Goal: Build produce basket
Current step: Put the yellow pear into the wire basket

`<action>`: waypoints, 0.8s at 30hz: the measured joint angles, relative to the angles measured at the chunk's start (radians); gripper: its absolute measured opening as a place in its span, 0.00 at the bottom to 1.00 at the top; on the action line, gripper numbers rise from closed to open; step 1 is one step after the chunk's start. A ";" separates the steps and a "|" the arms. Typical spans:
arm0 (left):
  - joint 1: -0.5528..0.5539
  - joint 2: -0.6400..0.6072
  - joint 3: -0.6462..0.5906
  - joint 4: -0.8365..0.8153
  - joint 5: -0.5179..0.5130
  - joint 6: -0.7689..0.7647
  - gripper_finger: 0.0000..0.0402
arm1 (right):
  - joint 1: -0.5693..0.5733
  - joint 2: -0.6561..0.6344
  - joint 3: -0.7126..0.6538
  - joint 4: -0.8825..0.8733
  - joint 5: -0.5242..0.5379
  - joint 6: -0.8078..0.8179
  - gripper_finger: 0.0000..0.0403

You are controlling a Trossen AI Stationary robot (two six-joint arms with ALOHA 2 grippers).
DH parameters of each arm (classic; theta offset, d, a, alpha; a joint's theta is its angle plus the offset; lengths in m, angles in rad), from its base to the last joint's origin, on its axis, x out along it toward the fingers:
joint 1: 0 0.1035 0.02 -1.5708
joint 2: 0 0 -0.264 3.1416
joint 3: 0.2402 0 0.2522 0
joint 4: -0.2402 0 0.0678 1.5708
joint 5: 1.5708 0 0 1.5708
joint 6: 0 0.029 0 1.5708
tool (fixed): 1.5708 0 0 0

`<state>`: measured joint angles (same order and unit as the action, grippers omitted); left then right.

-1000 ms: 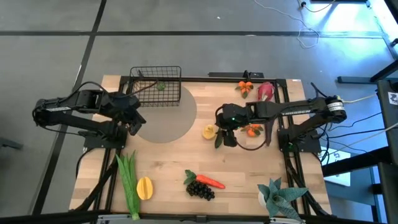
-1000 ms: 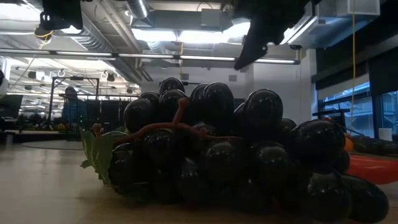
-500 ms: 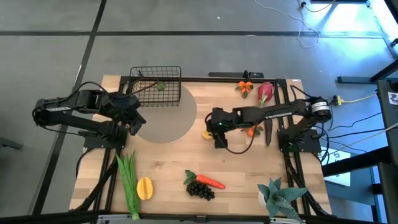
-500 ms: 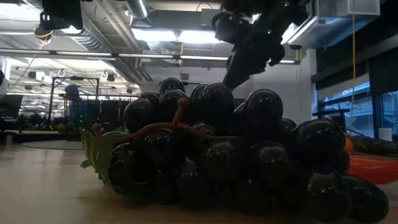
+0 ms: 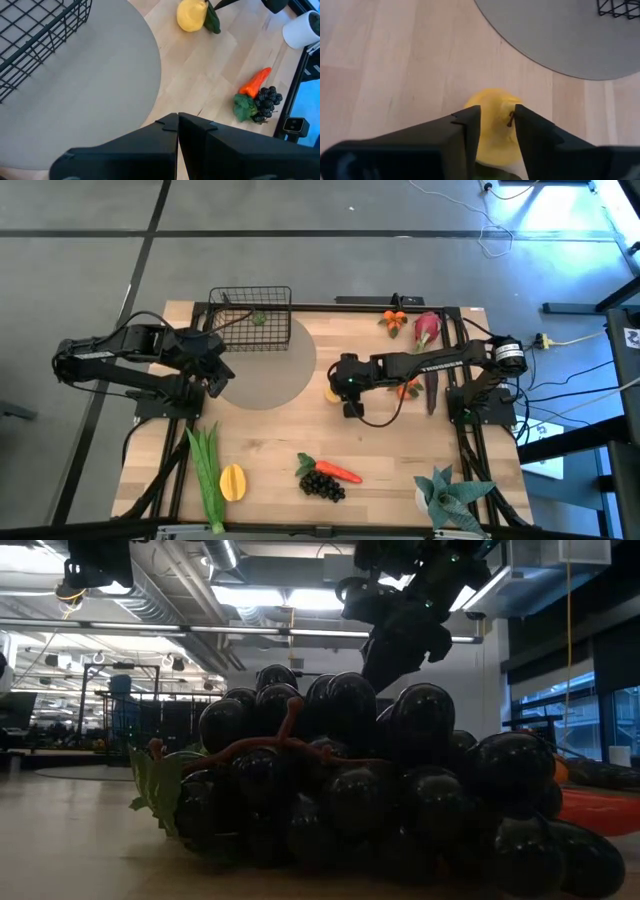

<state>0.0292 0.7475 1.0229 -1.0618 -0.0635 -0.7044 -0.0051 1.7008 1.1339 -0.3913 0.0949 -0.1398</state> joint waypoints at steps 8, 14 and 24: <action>0.000 0.000 0.000 0.000 -0.002 0.000 0.00 | -0.002 0.000 0.000 0.000 0.011 0.004 0.15; 0.000 0.000 0.000 0.000 -0.002 0.000 0.00 | -0.002 0.000 0.000 0.001 0.013 0.004 0.01; 0.000 0.000 0.000 0.000 -0.002 0.000 0.00 | -0.002 -0.013 0.035 -0.031 0.025 0.034 0.00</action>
<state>0.0294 0.7479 1.0229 -1.0618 -0.0658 -0.7040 -0.0067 1.6883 1.1693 -0.4224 0.1204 -0.1056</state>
